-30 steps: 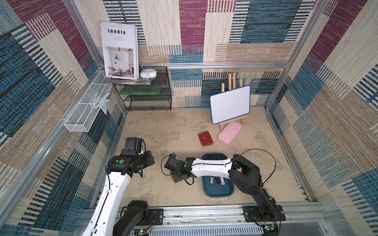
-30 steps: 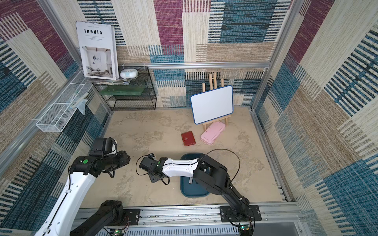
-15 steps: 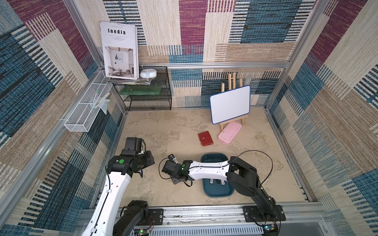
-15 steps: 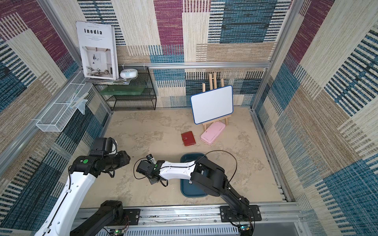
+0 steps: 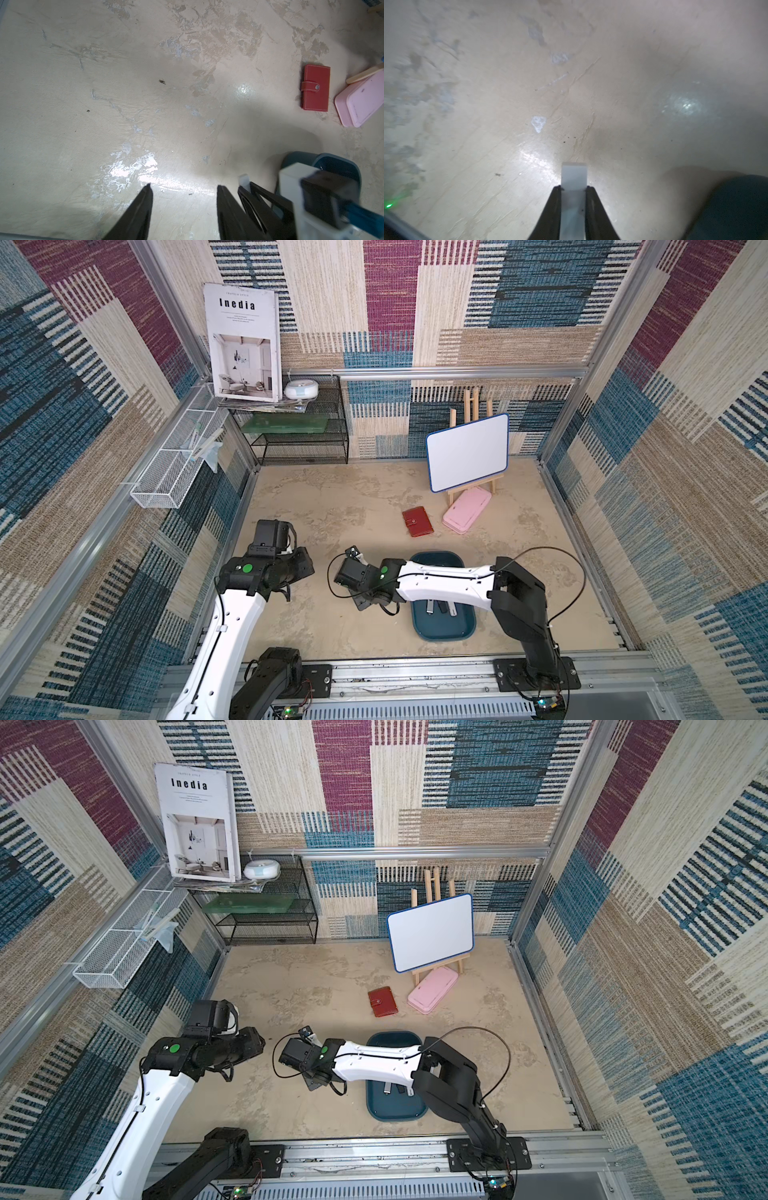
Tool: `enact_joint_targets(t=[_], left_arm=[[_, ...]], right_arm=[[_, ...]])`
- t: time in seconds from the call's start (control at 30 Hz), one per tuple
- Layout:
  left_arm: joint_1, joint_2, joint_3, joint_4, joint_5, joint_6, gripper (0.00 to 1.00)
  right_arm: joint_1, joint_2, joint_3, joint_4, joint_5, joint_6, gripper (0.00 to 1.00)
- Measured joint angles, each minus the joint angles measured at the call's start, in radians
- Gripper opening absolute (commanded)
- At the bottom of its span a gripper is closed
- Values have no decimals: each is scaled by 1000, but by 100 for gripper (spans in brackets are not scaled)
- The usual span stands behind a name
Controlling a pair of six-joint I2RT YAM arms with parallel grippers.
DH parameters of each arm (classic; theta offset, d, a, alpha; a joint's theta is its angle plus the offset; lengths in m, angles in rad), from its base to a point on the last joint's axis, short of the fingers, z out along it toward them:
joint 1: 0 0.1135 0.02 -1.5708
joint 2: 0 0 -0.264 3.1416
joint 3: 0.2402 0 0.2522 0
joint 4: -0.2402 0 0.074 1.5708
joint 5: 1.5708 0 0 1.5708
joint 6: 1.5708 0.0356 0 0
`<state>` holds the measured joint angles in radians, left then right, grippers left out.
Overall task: Put the usb flash drive into the storage box
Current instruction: Pick up the USB flash from the center of the board, then place the USB flash in the storage box.
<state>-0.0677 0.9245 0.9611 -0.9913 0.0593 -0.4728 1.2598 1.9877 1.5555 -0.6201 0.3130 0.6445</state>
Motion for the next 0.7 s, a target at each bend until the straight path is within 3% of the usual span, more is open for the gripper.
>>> enact_joint_targets(t=[0.23,0.5,0.7], left_arm=[[0,0,0,0,3,-3,54],[-4,-1,-2,0,15,-10,54],[-5,-1,-2,0,15,-11,54]], right_arm=[[-24,-267,-148,-10,77,28,20],[-123,-620,-480,20,121,111,19],[-160,-713,-679,87,68,168,19]])
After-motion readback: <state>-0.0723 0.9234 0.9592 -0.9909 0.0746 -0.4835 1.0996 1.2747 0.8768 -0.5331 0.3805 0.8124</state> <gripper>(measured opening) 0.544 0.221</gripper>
